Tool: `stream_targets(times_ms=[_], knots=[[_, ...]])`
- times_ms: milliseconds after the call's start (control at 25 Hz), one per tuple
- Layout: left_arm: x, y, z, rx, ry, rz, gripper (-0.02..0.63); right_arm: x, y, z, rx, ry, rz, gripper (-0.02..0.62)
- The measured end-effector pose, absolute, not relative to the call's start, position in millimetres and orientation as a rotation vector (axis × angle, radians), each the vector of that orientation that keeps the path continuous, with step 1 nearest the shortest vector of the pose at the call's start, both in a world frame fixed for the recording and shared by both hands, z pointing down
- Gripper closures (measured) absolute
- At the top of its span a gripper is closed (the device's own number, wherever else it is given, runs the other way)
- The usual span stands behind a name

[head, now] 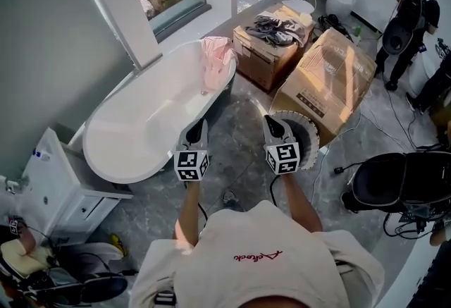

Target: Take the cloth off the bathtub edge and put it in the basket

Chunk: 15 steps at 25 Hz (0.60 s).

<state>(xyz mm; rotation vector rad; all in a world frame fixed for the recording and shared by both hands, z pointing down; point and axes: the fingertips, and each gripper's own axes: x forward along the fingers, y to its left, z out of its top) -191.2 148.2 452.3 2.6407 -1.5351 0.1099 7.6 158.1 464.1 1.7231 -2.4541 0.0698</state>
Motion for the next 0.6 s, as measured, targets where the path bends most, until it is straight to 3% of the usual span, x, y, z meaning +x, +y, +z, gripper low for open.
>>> stream_targets(times_ms=[600], knots=[[-203.5,20.0,453.6,2.689,-1.482,0.121,0.606,-6.7,36.9,469.5,1.778,-2.426,0.074,0.589]])
